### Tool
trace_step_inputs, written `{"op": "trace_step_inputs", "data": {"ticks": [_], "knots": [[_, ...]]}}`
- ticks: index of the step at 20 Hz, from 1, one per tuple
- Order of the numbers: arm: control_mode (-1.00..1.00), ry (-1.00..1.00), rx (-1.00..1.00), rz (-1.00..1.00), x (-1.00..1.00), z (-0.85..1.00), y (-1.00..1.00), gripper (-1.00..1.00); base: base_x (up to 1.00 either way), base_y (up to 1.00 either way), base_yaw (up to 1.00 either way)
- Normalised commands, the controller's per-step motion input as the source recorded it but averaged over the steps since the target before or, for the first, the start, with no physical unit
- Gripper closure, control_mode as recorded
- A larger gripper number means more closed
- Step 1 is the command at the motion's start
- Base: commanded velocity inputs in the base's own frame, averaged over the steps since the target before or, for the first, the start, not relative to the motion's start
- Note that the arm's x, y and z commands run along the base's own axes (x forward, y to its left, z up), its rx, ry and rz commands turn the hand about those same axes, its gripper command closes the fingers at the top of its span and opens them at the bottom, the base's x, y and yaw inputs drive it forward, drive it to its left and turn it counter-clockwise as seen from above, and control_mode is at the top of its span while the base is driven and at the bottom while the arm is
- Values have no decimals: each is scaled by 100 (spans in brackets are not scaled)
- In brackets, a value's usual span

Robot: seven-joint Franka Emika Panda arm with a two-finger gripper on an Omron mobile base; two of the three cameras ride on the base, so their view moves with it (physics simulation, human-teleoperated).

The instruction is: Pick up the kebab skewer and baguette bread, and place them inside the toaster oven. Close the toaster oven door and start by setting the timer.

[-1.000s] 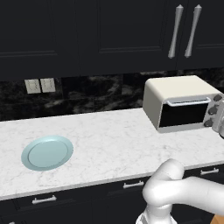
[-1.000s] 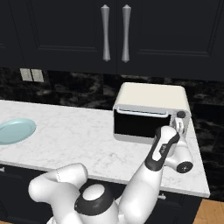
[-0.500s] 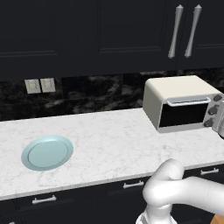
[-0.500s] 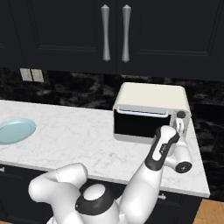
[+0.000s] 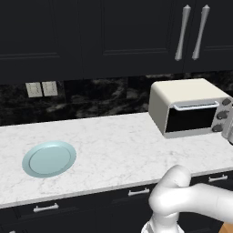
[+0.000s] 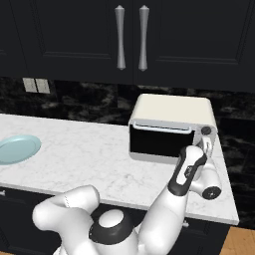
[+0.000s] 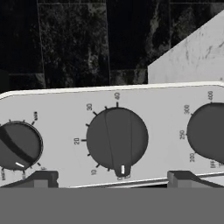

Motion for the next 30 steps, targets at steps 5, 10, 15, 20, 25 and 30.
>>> {"op": "trace_step_inputs", "data": {"ticks": [5, 10, 15, 20, 25, 30], "knots": [[-100, 0, 0, 0, 7, -19, 6, -100, 0, 0, 0], [-100, 0, 0, 0, 45, -2, -5, -100, 0, 0, 0], [-100, 0, 0, 0, 26, 0, -9, -100, 0, 0, 0], [-100, 0, 0, 0, 1, -5, -1, -100, 0, 0, 0], [-100, 0, 0, 0, 0, 0, 0, -100, 0, 0, 0], [-100, 0, 0, 0, 0, 0, 0, -100, 0, 0, 0]]}}
